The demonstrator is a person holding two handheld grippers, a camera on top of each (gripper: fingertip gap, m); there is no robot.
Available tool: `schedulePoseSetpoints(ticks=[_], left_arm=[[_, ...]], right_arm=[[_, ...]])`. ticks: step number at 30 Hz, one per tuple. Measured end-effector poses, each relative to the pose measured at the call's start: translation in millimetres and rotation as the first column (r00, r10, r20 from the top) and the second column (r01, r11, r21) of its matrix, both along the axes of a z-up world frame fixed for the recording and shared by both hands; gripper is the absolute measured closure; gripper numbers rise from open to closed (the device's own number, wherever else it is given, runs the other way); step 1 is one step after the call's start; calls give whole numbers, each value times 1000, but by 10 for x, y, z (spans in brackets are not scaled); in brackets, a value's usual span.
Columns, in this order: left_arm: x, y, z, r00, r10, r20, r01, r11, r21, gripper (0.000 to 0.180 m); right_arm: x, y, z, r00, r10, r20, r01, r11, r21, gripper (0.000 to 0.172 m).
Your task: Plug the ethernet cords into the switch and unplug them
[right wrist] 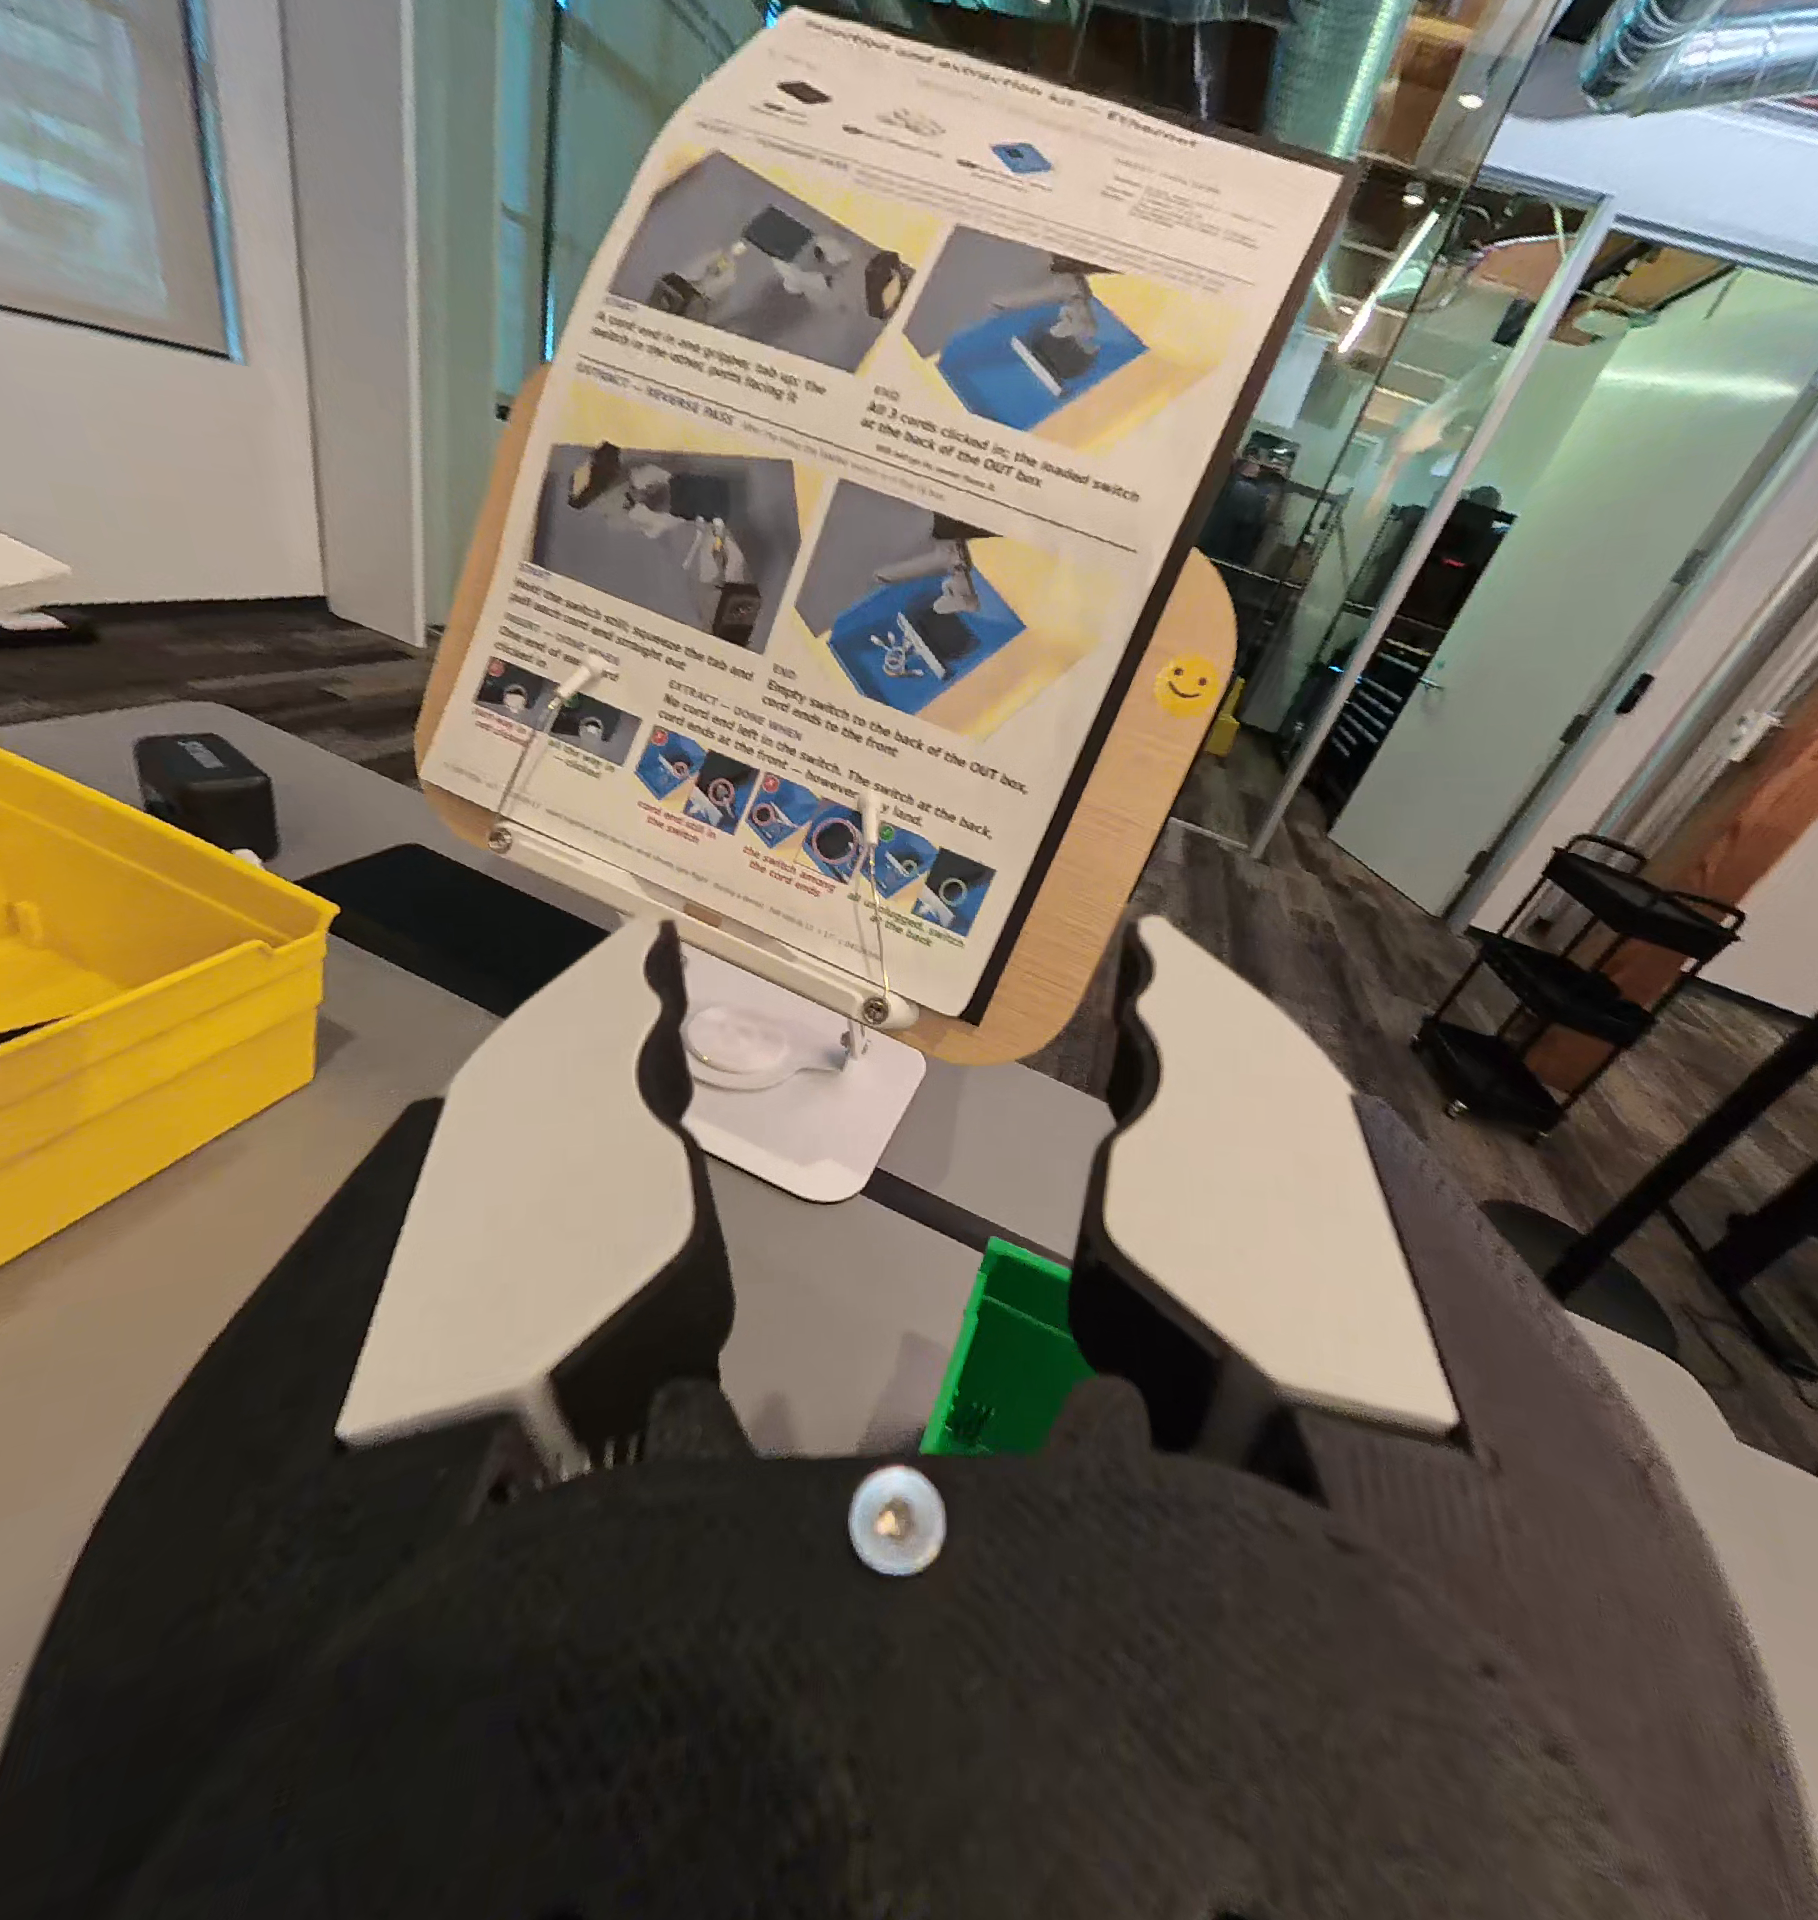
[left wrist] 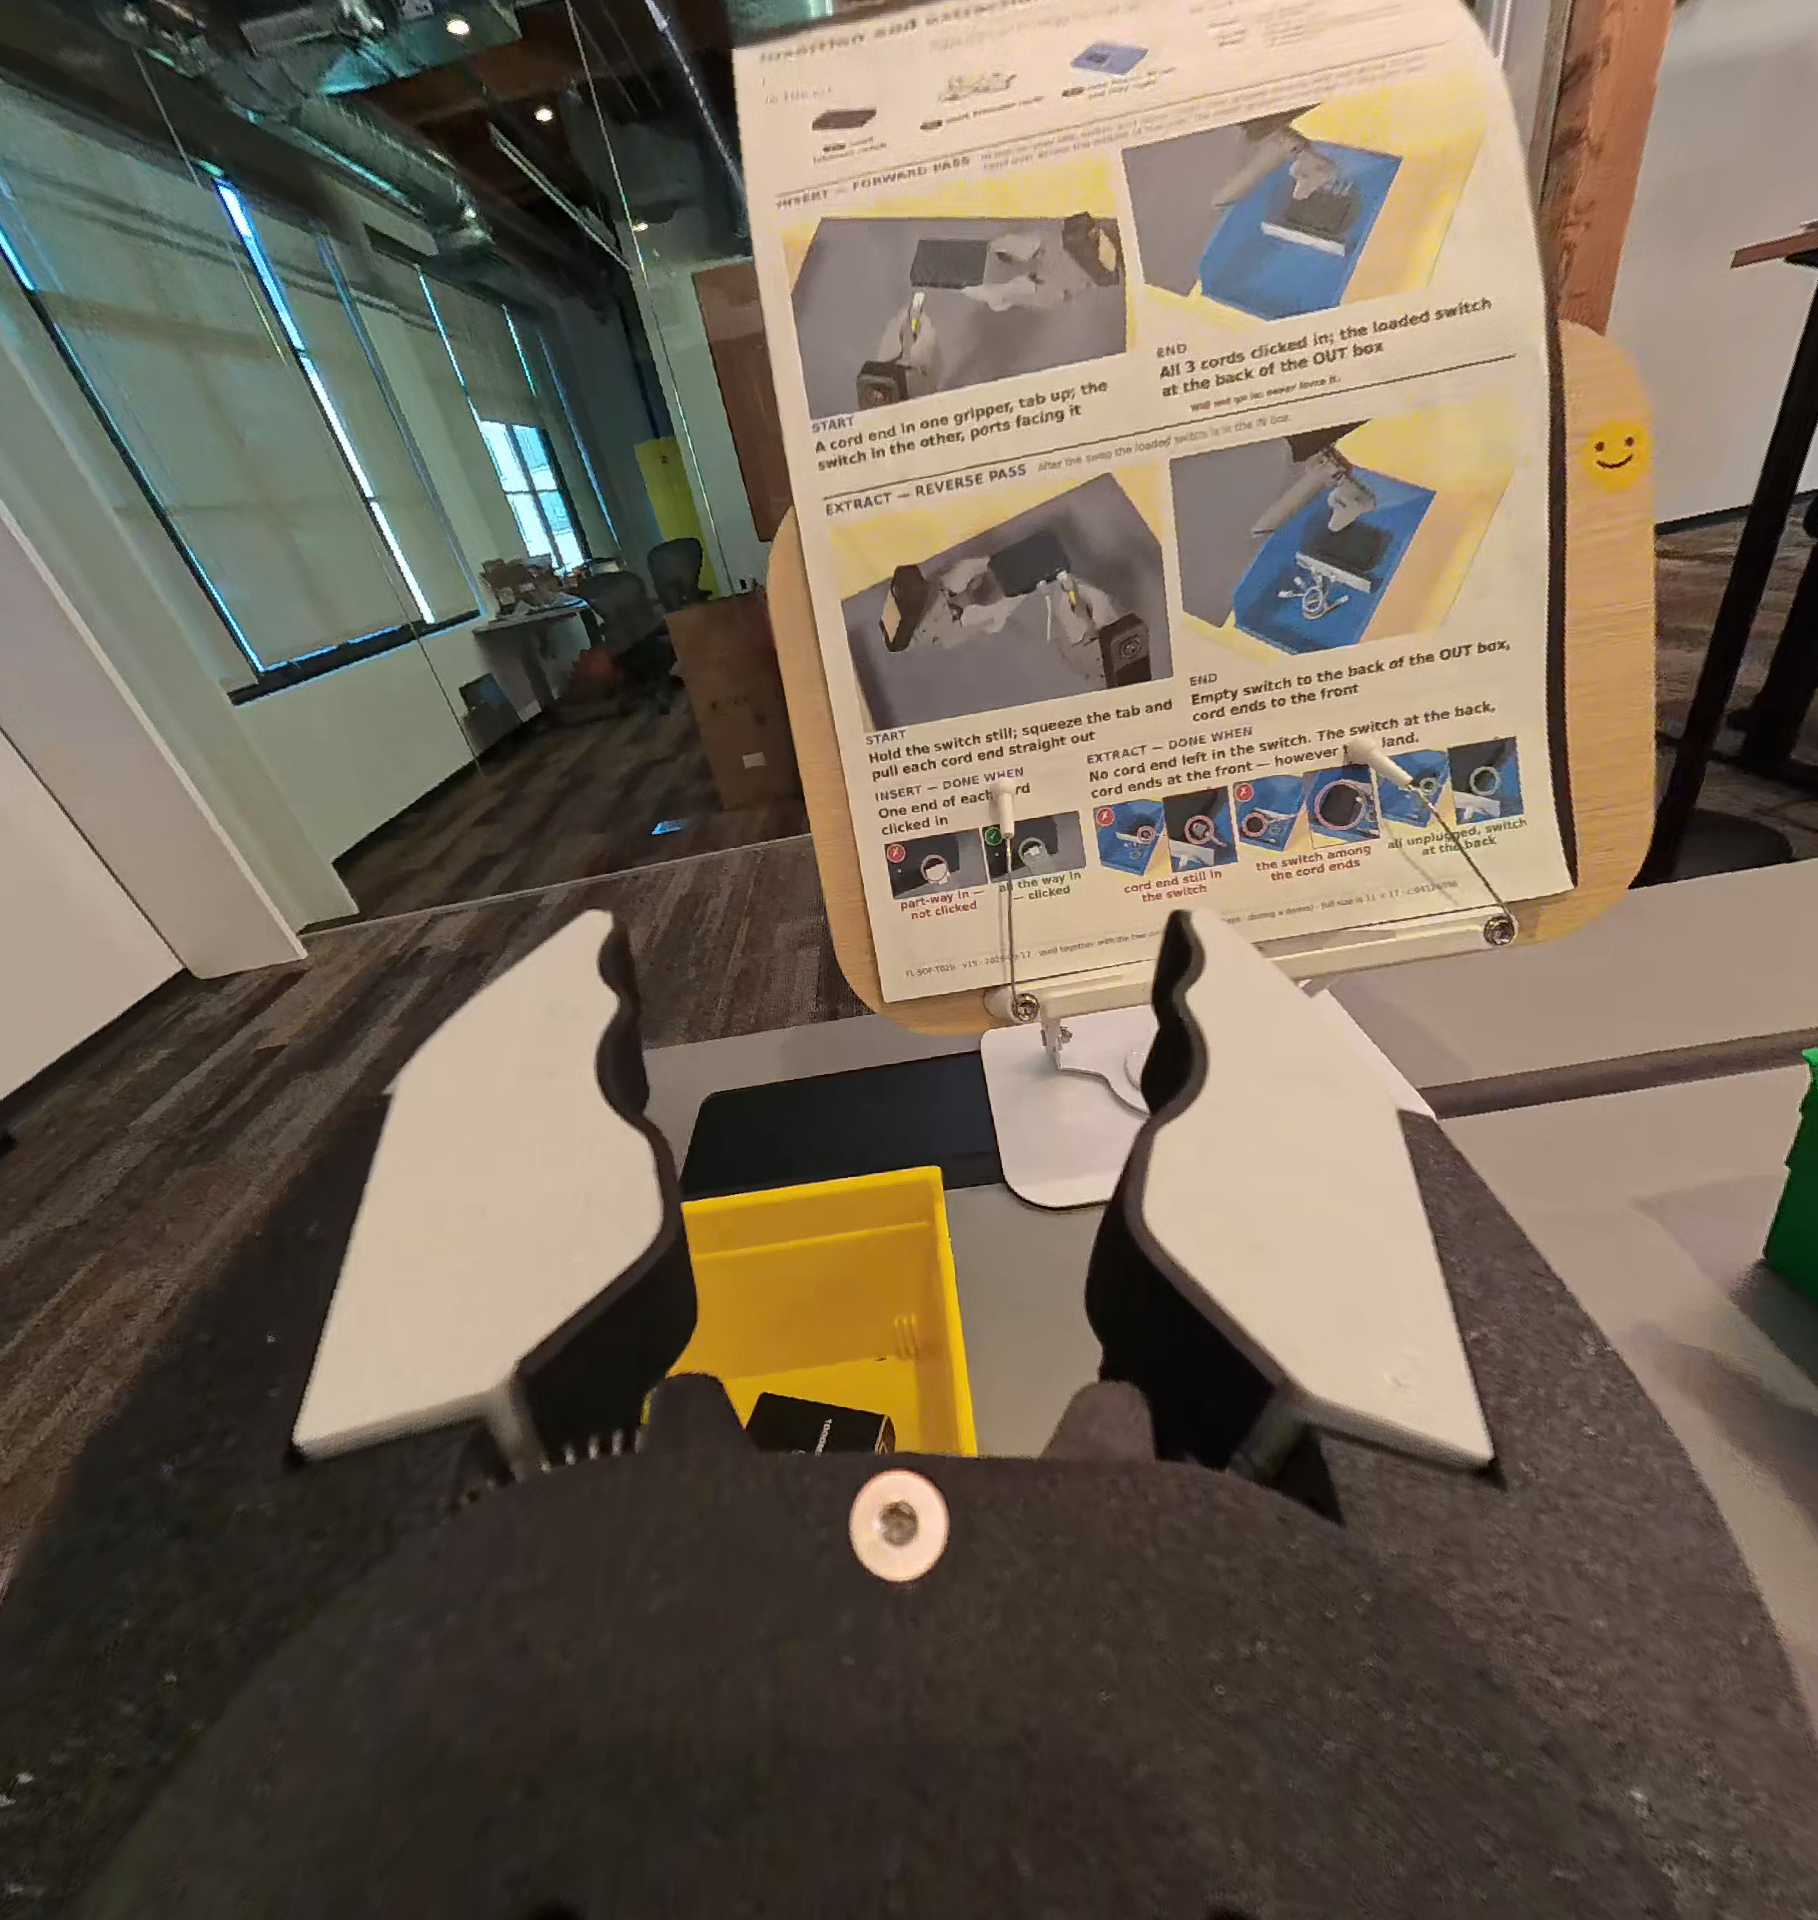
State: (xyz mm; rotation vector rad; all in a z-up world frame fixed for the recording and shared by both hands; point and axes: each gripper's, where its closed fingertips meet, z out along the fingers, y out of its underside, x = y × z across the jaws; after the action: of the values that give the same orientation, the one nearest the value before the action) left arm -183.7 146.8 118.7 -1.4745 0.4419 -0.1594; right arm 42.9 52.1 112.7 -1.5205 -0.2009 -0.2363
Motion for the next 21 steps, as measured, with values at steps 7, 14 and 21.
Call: schedulePoseSetpoints(ticks=[7, 14, 21], left_arm=[[275, -251, 8, 995, -92, -30, 92, 996, -13, 72], [669, -634, -167, 957, -291, 16, 288, 936, -203, 41], [622, -576, -686, 981, -173, -86, 136, 935, -327, 38]], right_arm=[[-88, -152, 83, 999, -44, -8, 44, 999, -3, 69], [-192, -204, -92, 989, -61, -137, 37, 984, -174, 34], [-113, -205, -561, 970, -157, -185, 103, 957, -272, 33]])
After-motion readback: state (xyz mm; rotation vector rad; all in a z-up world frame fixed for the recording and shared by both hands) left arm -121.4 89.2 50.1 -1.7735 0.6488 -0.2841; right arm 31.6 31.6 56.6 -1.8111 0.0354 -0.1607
